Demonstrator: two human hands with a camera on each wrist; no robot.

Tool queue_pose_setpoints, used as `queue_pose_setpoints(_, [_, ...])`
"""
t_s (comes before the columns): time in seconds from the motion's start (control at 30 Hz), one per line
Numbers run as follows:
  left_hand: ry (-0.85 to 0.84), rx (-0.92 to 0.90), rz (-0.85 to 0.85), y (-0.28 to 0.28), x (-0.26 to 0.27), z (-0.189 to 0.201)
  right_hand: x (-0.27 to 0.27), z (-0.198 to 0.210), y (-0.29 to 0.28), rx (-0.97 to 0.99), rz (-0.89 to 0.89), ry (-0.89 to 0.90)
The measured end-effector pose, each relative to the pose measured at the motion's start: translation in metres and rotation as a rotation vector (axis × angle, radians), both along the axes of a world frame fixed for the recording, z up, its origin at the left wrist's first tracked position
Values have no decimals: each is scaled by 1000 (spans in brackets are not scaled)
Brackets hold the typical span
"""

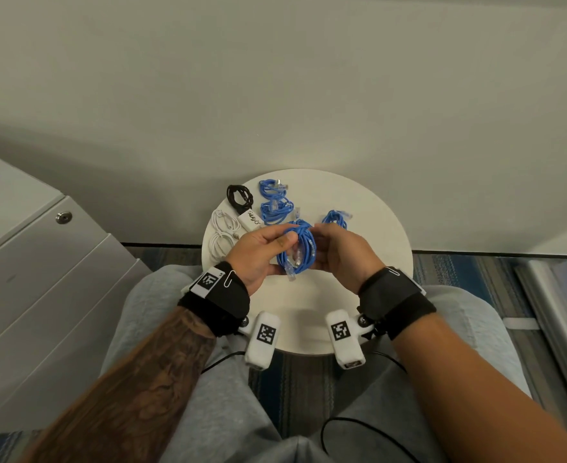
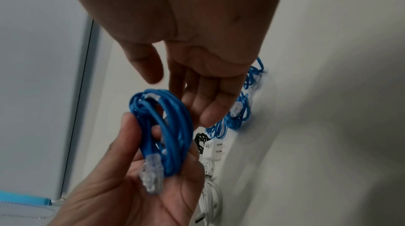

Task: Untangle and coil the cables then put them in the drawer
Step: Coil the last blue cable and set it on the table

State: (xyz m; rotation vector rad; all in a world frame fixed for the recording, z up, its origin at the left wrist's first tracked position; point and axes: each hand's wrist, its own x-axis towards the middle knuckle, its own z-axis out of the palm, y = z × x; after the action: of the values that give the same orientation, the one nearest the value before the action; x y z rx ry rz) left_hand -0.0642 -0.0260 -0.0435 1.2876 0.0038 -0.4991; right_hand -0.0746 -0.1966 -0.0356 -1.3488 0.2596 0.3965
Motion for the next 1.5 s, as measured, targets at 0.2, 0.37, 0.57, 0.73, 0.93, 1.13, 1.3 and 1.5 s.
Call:
queue_pose_setpoints(0.2, [-21, 40, 31, 0, -1, -4, -4, -4, 1, -103, 61, -78])
queue_pose_setpoints(0.37, [-57, 93, 127, -2, 1, -7, -9, -4, 1, -293, 266, -63])
queue_pose_setpoints(0.57, [-348, 417, 54, 1, 6, -10, -8, 3, 6, -222, 219, 26])
queue_pose_setpoints(0.73, [-539, 527, -103, 1, 8, -14, -9, 1, 6, -226, 180, 67])
queue_pose_setpoints(0.93, [-589, 669, 58, 9, 12, -15, -5, 0, 4, -247, 203, -49])
queue_pose_setpoints(1.13, [-470, 563, 61, 23, 4, -9, -14, 0, 12, -155, 121, -124])
queue_pose_setpoints(1.3, [-393, 599, 35, 31, 1, -24, -15, -12, 15, -342, 142, -108])
queue_pose_setpoints(1.5, [-318, 767, 52, 45, 5, -31, -2, -46, 5, -819, 68, -16])
